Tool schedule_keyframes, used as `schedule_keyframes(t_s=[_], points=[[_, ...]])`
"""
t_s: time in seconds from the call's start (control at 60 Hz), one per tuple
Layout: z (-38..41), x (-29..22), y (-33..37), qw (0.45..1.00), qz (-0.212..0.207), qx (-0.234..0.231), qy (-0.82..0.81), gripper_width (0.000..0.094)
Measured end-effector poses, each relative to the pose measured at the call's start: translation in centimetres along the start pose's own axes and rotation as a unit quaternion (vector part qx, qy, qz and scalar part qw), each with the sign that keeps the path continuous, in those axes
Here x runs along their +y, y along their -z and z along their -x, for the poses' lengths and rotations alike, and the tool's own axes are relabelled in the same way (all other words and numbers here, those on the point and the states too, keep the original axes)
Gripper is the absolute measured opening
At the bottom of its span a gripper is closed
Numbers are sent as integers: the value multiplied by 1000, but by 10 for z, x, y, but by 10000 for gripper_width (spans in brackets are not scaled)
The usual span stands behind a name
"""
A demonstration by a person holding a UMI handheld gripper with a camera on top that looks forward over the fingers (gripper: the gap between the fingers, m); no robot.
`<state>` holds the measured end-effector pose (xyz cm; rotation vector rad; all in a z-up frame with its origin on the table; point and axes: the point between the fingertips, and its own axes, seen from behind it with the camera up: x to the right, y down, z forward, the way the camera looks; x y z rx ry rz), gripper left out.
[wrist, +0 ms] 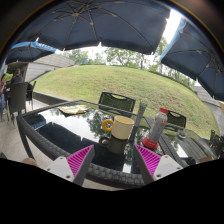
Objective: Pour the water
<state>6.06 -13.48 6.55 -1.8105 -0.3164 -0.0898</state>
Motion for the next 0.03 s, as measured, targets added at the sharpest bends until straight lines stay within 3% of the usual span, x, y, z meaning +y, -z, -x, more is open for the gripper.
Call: schedule_keyframes(t_s=[0.033], points=[[2, 4, 1, 1000, 3, -3, -2, 843]])
